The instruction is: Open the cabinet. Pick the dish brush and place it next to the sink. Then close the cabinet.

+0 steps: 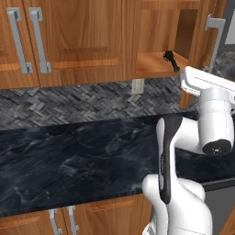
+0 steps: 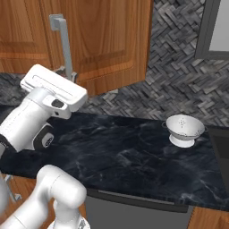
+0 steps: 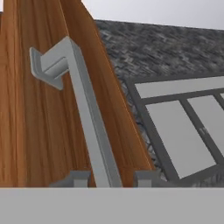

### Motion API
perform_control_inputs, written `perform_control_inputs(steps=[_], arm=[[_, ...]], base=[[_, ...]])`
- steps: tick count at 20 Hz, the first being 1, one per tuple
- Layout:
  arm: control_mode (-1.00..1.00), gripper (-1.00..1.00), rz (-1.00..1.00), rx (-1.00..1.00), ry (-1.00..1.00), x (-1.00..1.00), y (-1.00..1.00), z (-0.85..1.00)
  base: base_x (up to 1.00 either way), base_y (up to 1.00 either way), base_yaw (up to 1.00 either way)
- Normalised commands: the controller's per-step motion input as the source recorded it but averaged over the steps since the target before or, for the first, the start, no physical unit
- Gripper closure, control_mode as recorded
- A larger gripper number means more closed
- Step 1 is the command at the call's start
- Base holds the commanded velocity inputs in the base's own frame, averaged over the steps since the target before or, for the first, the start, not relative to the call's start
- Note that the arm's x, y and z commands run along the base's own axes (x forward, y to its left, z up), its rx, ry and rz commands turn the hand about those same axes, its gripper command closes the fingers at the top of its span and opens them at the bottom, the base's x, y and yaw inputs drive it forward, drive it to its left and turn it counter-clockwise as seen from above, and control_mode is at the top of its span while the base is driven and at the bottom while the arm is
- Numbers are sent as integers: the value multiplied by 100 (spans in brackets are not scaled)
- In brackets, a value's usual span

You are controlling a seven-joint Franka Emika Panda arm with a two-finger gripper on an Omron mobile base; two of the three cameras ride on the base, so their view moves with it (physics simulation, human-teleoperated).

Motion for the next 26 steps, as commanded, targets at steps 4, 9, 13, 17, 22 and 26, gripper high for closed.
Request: perform_control_inputs(steps=[4, 9, 13, 17, 22, 26], arm=[[-100, -100, 0, 0, 3, -79, 7, -30], [-100, -100, 0, 0, -1, -89, -4, -2], [-100, -100, -1, 1, -3, -96, -10, 0], [-100, -100, 0, 0, -2, -89, 0, 0], [-100, -100, 0, 0, 0, -67, 12, 0], [-100, -100, 0, -4, 0, -41, 45, -2]], base=[[0, 0, 0], [0, 0, 0], [0, 0, 0], [0, 0, 0], [0, 0, 0], [0, 0, 0]])
